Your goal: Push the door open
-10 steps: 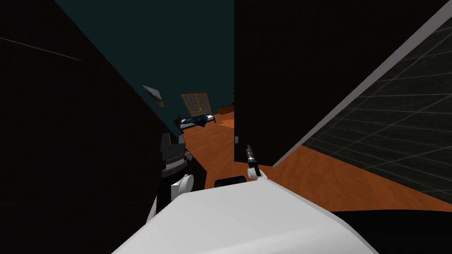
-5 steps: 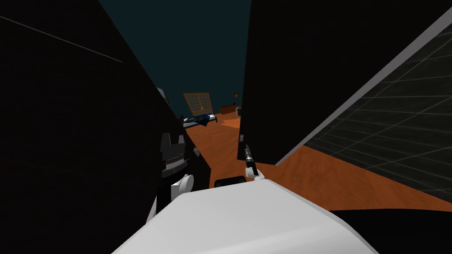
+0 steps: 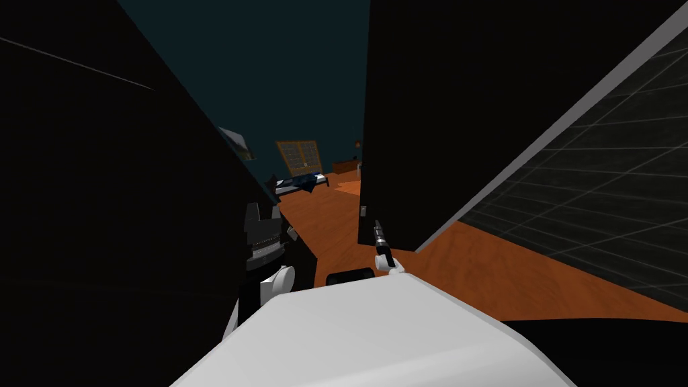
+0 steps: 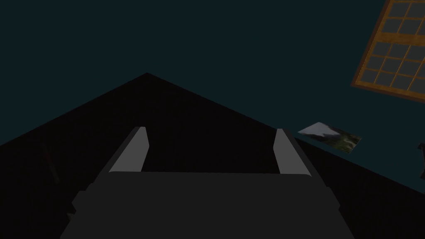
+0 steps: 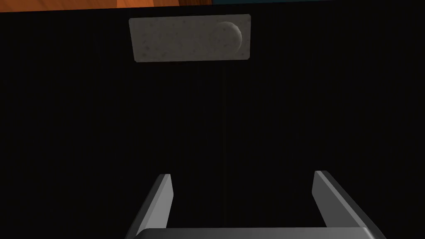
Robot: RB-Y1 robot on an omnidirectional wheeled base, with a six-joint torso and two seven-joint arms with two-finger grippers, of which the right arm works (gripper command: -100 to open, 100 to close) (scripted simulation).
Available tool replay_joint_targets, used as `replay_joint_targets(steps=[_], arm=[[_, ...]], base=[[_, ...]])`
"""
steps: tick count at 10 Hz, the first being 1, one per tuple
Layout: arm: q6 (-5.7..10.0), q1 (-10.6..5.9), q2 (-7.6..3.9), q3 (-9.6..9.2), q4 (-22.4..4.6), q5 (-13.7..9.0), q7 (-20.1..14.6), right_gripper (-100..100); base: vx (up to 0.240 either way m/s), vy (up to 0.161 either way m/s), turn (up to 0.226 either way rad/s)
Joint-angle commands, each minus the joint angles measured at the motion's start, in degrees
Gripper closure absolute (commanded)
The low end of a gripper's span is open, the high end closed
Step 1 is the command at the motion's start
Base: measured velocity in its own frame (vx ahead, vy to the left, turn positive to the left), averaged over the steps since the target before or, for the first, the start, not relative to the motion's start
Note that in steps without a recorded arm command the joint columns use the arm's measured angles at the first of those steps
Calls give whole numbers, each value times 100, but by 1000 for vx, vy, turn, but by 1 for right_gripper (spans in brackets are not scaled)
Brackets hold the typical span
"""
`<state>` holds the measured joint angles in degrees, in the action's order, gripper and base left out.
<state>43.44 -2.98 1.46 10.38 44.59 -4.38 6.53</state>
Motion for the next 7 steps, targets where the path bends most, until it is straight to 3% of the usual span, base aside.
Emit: replay_joint_targets(steps=[1, 5, 7], arm=[[12, -17, -88, 7, -25, -3, 4, -100], [31, -28, -458, 28, -46, -11, 19, -100], [48, -37, -577, 45, -65, -17, 32, -100]], base=[[22, -208, -21], [100, -171, -13], [192, -68, 19]])
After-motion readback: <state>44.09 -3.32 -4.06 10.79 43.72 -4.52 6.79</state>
